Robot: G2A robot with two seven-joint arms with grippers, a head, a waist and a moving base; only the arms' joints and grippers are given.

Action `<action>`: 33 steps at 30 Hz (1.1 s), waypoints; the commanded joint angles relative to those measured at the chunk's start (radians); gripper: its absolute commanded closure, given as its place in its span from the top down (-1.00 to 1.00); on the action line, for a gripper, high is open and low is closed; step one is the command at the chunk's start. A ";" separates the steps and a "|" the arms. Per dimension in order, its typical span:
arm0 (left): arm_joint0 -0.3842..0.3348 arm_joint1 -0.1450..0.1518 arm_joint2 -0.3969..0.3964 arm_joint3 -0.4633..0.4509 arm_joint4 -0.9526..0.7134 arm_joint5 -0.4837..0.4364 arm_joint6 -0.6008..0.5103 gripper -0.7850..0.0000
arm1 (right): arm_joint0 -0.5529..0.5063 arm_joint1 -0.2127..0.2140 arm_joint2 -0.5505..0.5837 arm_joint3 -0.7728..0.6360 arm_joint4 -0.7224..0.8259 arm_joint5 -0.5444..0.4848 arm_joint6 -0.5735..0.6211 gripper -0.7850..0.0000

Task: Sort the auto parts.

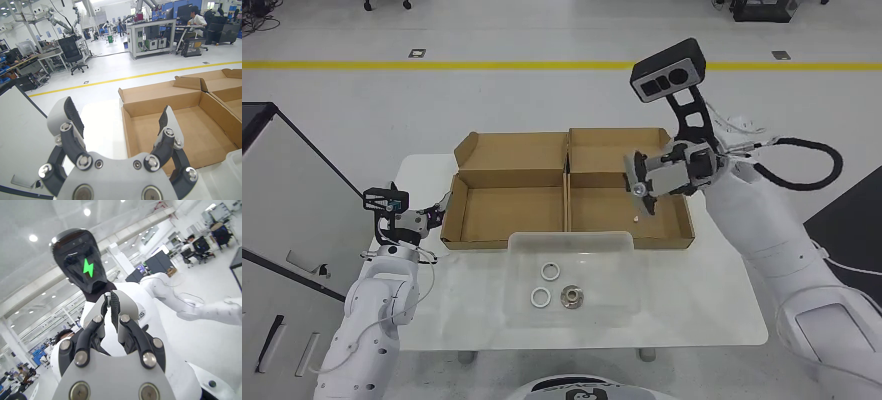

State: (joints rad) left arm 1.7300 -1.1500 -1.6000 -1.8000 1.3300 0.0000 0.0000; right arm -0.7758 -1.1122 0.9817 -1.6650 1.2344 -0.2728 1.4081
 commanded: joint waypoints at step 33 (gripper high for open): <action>0.000 0.000 0.000 0.000 0.000 0.000 0.000 1.00 | -0.089 -0.083 0.078 0.004 0.237 0.002 0.009 -1.00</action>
State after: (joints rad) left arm 1.7300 -1.1500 -1.6000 -1.8000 1.3300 0.0000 0.0000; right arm -0.8666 -1.1966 1.0542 -1.6638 1.5162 -0.2775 1.4186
